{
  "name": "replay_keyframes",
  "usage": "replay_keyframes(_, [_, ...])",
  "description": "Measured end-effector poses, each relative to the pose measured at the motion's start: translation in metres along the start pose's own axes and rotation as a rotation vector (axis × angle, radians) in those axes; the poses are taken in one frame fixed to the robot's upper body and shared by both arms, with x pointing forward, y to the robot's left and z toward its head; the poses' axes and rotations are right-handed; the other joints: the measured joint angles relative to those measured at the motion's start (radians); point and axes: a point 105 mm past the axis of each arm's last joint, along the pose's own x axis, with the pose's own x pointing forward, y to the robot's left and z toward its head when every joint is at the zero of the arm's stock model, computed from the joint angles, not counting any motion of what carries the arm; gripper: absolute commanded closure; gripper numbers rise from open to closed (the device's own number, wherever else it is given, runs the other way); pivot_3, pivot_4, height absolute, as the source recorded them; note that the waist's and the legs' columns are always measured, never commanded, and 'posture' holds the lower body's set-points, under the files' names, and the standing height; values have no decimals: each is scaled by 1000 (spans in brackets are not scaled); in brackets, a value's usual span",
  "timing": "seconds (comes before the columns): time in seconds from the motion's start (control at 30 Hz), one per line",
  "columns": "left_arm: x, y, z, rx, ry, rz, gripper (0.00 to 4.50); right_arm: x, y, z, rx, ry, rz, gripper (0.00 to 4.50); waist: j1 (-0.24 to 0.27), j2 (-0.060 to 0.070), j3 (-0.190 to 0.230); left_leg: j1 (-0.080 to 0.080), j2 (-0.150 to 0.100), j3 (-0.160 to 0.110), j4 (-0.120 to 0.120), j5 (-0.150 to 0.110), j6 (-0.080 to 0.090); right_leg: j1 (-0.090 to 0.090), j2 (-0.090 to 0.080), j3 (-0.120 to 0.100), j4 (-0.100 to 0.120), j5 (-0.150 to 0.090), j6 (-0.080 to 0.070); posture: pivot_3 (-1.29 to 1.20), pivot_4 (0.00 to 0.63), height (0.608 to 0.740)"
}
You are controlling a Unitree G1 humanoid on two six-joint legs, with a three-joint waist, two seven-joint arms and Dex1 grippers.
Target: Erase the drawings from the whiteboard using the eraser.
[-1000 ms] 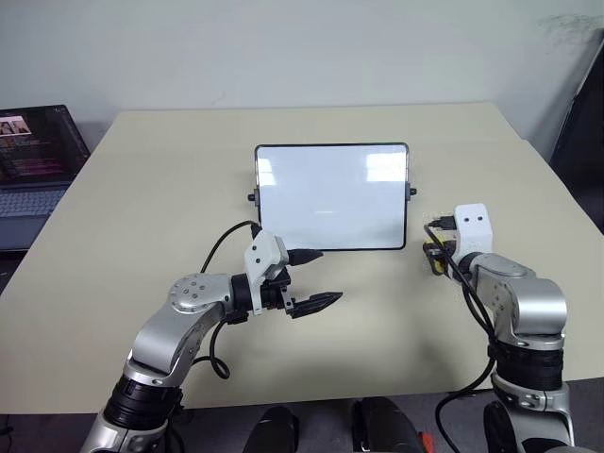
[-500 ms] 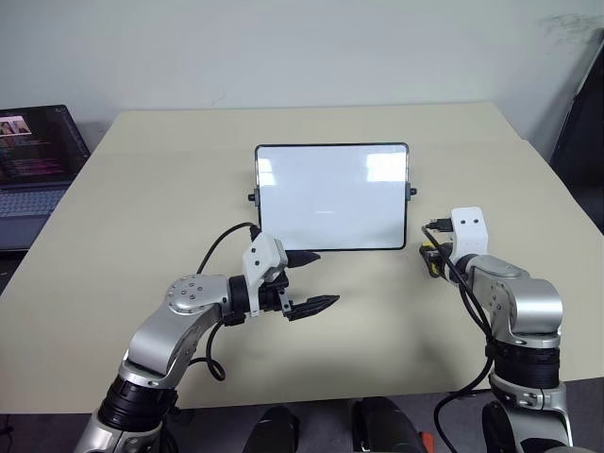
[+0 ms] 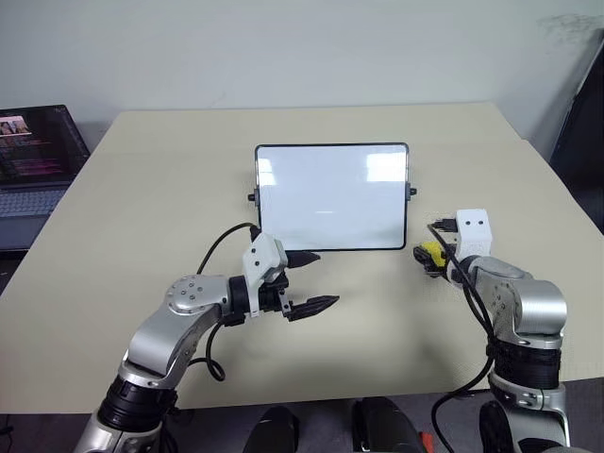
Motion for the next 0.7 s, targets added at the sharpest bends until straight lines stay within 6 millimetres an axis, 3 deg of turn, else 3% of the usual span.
replay_keyframes(0.1, [-6,6,2,4,-11,55,0,-9,2,17,34,-67,-7,34,0,1,0,0,0,0,0,0,0,0,0,0,0,0,0,0,150,740])
replay_keyframes(0.2, [-17,27,14,-7,-92,240,0,-24,1,36,10,-172,-38,34,3,1,0,0,0,-1,0,0,0,0,-1,-1,-1,0,0,0,150,740])
replay_keyframes(0.27, [-28,42,16,-6,-121,413,0,-35,-6,40,-22,-247,-72,34,5,1,0,0,0,-1,0,0,0,0,-1,-1,-1,0,0,0,150,740])
replay_keyframes(0.33, [-40,50,5,-9,-89,537,0,-44,-13,38,-58,-303,-104,34,5,1,0,0,0,0,0,0,0,0,-2,0,-1,0,0,0,150,740])
replay_keyframes(0.47, [-54,48,-19,-63,-53,753,0,-60,-24,14,-194,-405,-163,34,7,1,0,0,0,0,0,-1,1,1,-3,0,-2,-1,1,0,150,740])
replay_keyframes(0.57, [-65,42,-27,-56,-38,861,0,-71,-21,-11,-283,-461,-167,34,6,1,-1,1,0,1,0,-1,1,2,-3,1,-1,-1,1,0,150,740])
replay_keyframes(0.7, [-86,28,-53,-46,52,966,0,-85,-17,-39,-357,-509,-163,34,0,2,-1,6,2,6,0,-1,1,4,-2,4,-2,-4,6,0,150,740])
